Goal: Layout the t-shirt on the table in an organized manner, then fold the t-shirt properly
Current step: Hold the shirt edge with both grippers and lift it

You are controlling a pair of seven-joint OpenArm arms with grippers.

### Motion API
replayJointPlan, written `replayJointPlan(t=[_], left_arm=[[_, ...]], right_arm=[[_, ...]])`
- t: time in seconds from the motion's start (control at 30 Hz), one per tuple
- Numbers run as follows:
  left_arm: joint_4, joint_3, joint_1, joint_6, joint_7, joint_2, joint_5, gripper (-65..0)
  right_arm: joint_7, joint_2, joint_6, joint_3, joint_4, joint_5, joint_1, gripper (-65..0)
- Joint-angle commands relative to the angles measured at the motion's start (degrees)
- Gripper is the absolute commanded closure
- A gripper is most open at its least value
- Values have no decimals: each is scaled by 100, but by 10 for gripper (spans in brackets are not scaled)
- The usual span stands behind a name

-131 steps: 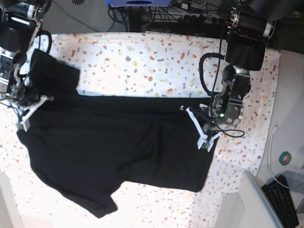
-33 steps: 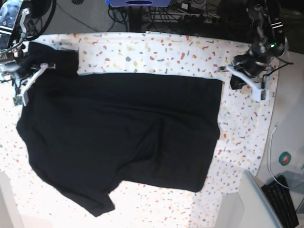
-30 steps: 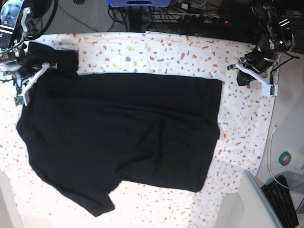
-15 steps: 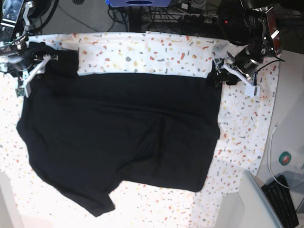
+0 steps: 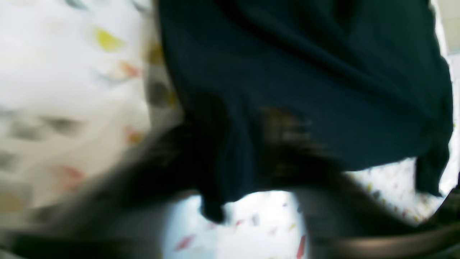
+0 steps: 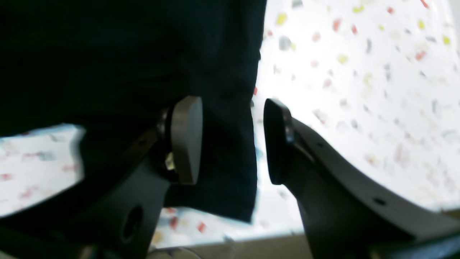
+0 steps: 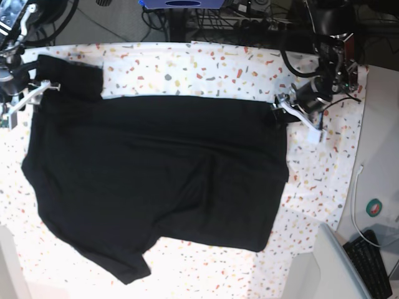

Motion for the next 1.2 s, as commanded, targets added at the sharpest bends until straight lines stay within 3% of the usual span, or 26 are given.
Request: replayJointPlan(t=[0.0,0.17,0.27,0.5,0.67,0.77,1.17], left_arm=[[-9,-40,85,32,130,-30,82,0],[0,-180,111,32,147,-57,82,0],[26,-207,164,32,147,-66,82,0],[26,-207,190,40,147,-145,82,0],[26,-207,190,40,147,-250,90,0],[26,-207,190,40,147,-259,90,0],[26,-215,296,40,138,-347,90,0]], right_arm=[[52,66,135,133,-65,111,12,-272],[52,576,188,133,-1322,163,258,-272],[52,708,188,151,-1823,172,460,-272],[-98,567,188,160,-1085,269,337,-272],[-1074,796,188,168,-1006,1385,504,-309],[-1188,954,188,160,-1507,1904,618,-342],[-1118,980,197,116,-2483,1957,803,-341]])
